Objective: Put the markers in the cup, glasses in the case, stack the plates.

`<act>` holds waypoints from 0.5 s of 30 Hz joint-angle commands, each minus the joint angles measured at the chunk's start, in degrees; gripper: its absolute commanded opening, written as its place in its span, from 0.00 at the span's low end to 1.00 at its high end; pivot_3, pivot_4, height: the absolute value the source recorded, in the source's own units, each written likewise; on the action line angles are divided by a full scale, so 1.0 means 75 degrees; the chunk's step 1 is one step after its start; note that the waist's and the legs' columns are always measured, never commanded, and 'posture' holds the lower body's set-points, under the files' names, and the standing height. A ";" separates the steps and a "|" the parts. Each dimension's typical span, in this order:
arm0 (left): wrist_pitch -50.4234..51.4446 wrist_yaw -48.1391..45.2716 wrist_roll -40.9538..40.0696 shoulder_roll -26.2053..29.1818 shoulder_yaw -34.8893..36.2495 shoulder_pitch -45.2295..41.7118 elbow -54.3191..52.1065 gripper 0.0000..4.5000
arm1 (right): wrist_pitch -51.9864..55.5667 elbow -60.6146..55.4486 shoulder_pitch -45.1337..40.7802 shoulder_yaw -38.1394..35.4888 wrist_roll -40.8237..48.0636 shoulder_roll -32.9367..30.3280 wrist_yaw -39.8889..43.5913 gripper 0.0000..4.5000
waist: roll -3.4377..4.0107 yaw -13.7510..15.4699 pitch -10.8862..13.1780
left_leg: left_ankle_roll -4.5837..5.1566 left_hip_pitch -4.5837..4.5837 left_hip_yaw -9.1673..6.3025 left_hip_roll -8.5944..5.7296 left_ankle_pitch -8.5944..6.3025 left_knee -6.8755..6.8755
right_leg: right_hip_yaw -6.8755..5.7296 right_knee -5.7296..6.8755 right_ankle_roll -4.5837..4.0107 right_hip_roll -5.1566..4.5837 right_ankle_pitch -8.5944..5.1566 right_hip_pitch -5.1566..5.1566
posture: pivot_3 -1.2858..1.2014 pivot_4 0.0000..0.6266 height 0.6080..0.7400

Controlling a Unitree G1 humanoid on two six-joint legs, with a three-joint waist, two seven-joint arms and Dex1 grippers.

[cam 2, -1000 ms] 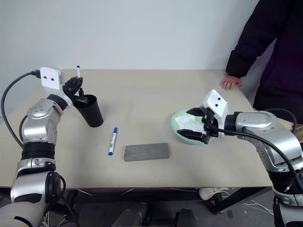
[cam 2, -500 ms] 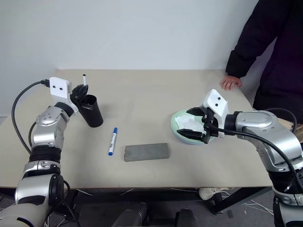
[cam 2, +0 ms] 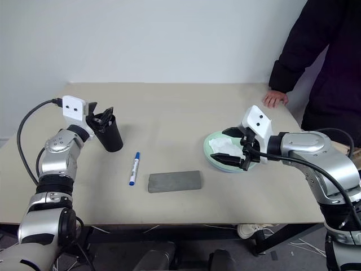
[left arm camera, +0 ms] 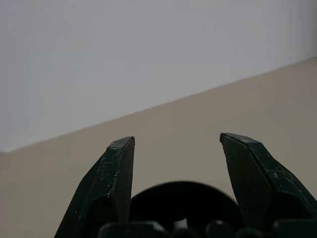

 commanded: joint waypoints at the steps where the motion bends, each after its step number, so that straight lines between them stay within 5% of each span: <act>1: 0.1583 -0.0232 -0.0364 0.0128 -0.0270 -0.0114 -0.2077 0.65 | -0.0057 -0.0091 -0.0206 -0.0193 0.0000 -0.0020 -0.0033 1.00 | -0.0001 -0.0003 0.0000 | 0.0000 0.0000 0.0000 0.0000 0.0000 0.0000 | -0.0001 0.0000 0.0000 0.0000 0.0000 0.0002 | 0.52 0.00 0.90; 8: 0.5715 -0.0162 -0.0375 0.0404 -0.1239 -0.0113 -0.5055 0.65 | -0.0058 -0.0079 -0.0243 -0.0154 0.0003 0.0020 -0.0059 1.00 | 0.0008 -0.0032 0.0001 | 0.0000 0.0005 -0.0003 0.0002 0.0000 -0.0001 | 0.0000 0.0002 0.0000 0.0007 -0.0001 0.0004 | 0.52 0.00 0.90; 15: 0.9888 0.0773 -0.0139 -0.0210 -0.1812 -0.1086 -0.4707 0.65 | -0.0036 -0.0133 -0.0216 -0.0167 0.0019 0.0052 -0.0091 1.00 | 0.0005 0.0001 0.0006 | 0.0001 0.0007 -0.0014 0.0003 0.0000 0.0000 | -0.0007 0.0004 -0.0001 0.0012 -0.0003 0.0012 | 0.52 0.00 0.90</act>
